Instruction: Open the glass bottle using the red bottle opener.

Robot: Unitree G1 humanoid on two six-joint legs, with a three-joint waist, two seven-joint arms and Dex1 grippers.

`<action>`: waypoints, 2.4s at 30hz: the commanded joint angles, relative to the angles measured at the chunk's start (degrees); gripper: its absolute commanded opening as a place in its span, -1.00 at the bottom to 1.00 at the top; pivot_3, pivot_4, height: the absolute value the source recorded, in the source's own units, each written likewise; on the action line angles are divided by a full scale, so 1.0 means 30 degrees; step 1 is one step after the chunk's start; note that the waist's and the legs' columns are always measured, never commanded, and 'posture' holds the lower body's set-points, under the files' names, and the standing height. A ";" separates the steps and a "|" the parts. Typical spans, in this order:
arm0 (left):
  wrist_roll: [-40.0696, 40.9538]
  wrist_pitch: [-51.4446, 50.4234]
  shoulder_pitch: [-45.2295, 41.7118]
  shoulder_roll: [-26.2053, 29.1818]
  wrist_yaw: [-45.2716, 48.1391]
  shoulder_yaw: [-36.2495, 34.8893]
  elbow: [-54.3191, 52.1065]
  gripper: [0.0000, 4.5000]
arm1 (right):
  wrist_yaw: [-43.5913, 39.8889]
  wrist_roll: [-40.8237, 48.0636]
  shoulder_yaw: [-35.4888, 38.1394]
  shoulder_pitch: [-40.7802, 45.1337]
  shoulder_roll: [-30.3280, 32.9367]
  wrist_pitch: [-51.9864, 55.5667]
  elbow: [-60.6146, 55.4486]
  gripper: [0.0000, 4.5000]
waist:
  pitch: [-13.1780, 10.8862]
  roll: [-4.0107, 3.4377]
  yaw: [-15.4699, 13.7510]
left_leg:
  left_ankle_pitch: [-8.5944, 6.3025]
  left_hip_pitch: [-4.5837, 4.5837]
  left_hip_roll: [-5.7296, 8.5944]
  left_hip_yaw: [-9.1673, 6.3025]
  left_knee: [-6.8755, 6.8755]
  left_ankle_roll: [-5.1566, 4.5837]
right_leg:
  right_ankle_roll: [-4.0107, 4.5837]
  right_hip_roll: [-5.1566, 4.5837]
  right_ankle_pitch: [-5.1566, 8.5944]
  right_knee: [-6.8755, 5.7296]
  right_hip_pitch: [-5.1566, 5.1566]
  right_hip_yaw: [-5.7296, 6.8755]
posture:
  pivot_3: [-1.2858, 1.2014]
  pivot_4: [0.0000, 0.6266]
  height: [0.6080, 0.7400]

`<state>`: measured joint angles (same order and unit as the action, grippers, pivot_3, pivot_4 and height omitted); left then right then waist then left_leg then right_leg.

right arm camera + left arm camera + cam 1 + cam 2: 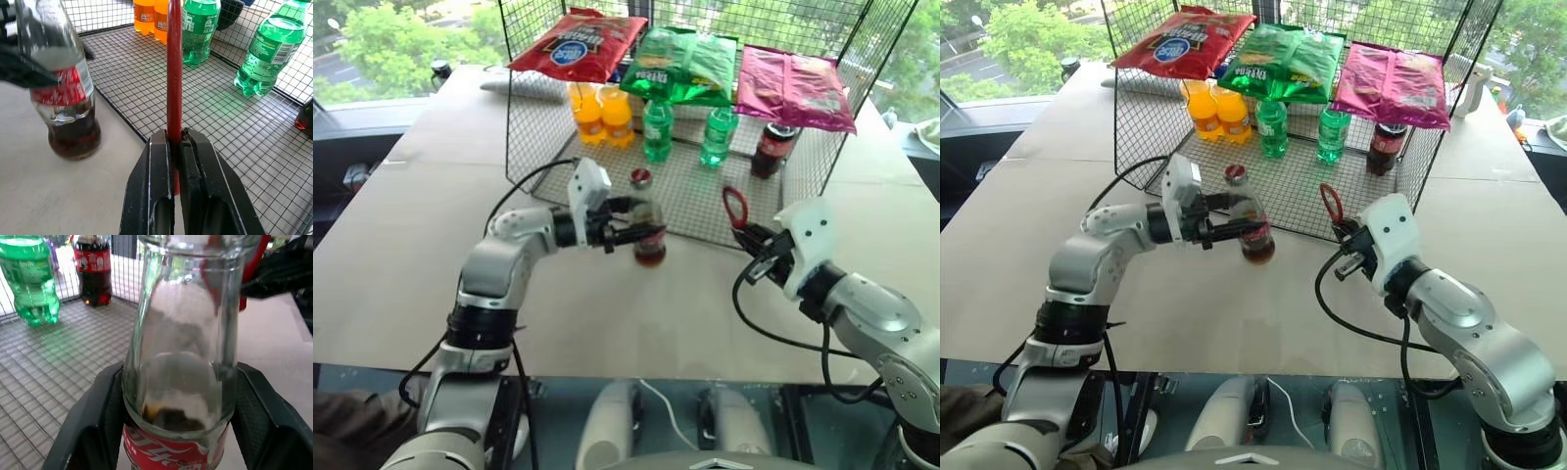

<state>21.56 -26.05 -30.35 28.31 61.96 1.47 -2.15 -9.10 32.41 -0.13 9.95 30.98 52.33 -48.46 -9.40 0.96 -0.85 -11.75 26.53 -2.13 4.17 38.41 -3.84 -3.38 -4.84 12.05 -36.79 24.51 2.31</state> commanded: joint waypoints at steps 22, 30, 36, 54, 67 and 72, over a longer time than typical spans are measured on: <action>0.1098 0.1068 -0.0234 0.0719 0.0272 -0.0249 -0.0674 0.99 | -0.0718 -0.0839 0.0085 -0.0442 -0.0568 -0.0403 -0.0605 -1.00 | 0.0003 -0.0004 0.0031 | 0.0001 -0.0005 0.0000 0.0009 0.0003 0.0001 | 0.0026 -0.0003 0.0016 -0.0005 0.0000 -0.0006 | 0.03 -0.52 1.00; 0.1627 0.0976 -0.0277 0.1061 0.0439 -0.0286 -0.0796 0.36 | -0.1222 -0.2487 -0.0930 0.0362 -0.0009 -0.1697 -0.0415 -1.00 | 0.0003 -0.0005 0.0030 | 0.0001 -0.0005 0.0000 0.0010 0.0003 0.0001 | 0.0034 -0.0004 0.0021 -0.0004 0.0002 -0.0006 | 0.03 -0.52 1.00; 0.1449 0.1131 -0.0468 0.0985 0.0371 -0.0114 -0.0566 -0.04 | -0.1465 -0.4888 -0.3055 0.1828 0.0115 -0.3075 0.0498 -1.00 | 0.0003 -0.0005 0.0031 | 0.0002 -0.0007 0.0002 0.0012 0.0004 0.0004 | 0.0034 0.0001 0.0023 -0.0004 0.0003 -0.0005 | 0.03 -0.52 1.00; 0.1488 0.0761 -0.0569 0.0988 0.0036 -0.0035 -0.0915 -0.04 | 0.0134 -1.5068 -0.7923 0.3252 -0.2197 -1.2936 0.6765 -1.00 | 0.0002 -0.0006 0.0053 | 0.0052 -0.0006 0.0006 0.0031 0.0004 0.0086 | -0.0011 0.0006 -0.0002 -0.0002 0.0003 -0.0005 | 0.03 -0.52 1.00; 0.1466 0.0334 -0.0611 0.1302 0.0031 0.0051 -0.1162 -0.04 | -0.1064 -1.6875 -0.8135 0.3154 -0.3808 -1.5805 0.8881 -1.00 | 0.0003 -0.0007 0.0076 | 0.0066 -0.0017 0.0000 0.0031 0.0005 0.0109 | 0.0014 0.0028 0.0012 -0.0009 0.0001 -0.0005 | 0.03 -0.52 1.00; 0.1451 0.0253 -0.0712 0.1287 0.0009 0.0120 -0.1185 -0.04 | -0.1457 -1.7617 -0.8311 0.3359 -0.4514 -1.5685 0.9225 -1.00 | 0.0003 -0.0007 0.0069 | 0.0068 -0.0017 -0.0003 0.0030 0.0007 0.0112 | 0.0033 0.0027 0.0021 -0.0010 -0.0003 -0.0005 | 0.03 -0.52 1.00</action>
<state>25.06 -25.50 -30.86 31.99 62.35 2.35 -3.42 -12.51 -19.61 -24.22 19.51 18.08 6.08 -19.87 -9.39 0.93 -0.64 -11.55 26.48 -2.14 4.26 38.43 -3.50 -3.28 -4.76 12.12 -36.82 24.50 2.30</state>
